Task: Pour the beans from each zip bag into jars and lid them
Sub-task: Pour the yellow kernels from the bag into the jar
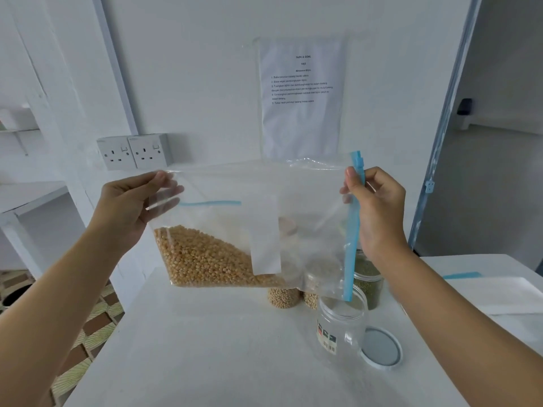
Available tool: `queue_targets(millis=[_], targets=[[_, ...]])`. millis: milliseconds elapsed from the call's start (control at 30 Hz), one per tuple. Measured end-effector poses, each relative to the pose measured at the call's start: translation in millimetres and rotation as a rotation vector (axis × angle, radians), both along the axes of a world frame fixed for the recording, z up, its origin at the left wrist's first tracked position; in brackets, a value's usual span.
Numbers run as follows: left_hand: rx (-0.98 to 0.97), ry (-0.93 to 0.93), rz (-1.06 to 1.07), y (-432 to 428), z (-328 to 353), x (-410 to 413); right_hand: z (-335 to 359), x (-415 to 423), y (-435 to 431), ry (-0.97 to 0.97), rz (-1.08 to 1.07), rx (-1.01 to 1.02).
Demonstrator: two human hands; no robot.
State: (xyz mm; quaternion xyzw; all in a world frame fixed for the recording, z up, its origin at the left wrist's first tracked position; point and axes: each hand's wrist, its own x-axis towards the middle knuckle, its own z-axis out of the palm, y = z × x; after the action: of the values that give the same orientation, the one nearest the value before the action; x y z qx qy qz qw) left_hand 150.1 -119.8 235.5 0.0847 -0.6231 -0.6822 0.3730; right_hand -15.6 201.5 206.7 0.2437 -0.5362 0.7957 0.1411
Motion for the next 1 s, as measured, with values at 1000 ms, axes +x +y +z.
queue_targets(millis=[1000], targets=[[-0.094,0.017,0.074,43.3,33.8,-21.0,-22.9,-1.3,27.6,-0.095,0.022,-0.028]])
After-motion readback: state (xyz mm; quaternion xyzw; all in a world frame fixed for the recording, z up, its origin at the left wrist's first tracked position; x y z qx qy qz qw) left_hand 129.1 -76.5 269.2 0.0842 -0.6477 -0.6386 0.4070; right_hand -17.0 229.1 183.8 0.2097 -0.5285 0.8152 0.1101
